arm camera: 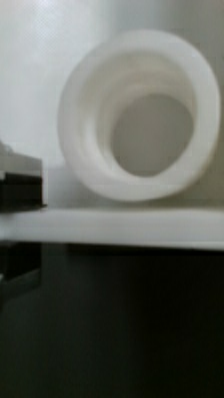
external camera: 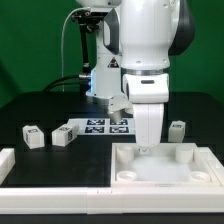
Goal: Assemble one leg
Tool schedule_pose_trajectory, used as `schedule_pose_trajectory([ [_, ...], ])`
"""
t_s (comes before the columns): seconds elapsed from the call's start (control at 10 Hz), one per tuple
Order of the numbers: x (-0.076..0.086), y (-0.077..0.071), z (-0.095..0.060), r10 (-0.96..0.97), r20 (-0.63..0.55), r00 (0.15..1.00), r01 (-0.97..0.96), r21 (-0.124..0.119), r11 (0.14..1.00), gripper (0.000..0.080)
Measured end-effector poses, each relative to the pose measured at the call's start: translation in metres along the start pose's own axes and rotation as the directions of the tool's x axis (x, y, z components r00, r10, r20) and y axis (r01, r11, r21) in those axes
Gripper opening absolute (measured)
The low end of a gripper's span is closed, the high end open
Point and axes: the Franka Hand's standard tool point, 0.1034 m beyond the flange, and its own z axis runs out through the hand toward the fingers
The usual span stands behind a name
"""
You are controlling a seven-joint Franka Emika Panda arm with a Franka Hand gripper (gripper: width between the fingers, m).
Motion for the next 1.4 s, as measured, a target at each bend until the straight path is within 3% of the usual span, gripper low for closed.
schedule_pose_trajectory([
  [0.3, -0.0009, -0.0005, 0.0003, 0.002, 0.000, 1.000, -0.002, 0.001, 1.000, 0.0061],
  [0.4, -0.0010, -0.0005, 0.0004, 0.002, 0.000, 1.000, -0.002, 0.001, 1.000, 0.0269],
  [0.5, -0.0011, -0.0005, 0.0004, 0.002, 0.000, 1.000, -0.002, 0.001, 1.000, 0.0269],
  [0.6, -0.0012, -0.0004, 0.0004, 0.002, 0.000, 1.000, -0.002, 0.001, 1.000, 0.0463],
  [0.7, -0.0013, -0.0004, 0.0004, 0.003, 0.000, 1.000, -0.003, 0.001, 1.000, 0.0585],
  [0.8, -0.0013, -0.0004, 0.0004, 0.003, 0.000, 1.000, -0.003, 0.001, 1.000, 0.0629],
  [1.4, -0.0019, -0.0004, 0.0002, 0.004, 0.000, 1.000, -0.004, 0.000, 1.000, 0.0649],
])
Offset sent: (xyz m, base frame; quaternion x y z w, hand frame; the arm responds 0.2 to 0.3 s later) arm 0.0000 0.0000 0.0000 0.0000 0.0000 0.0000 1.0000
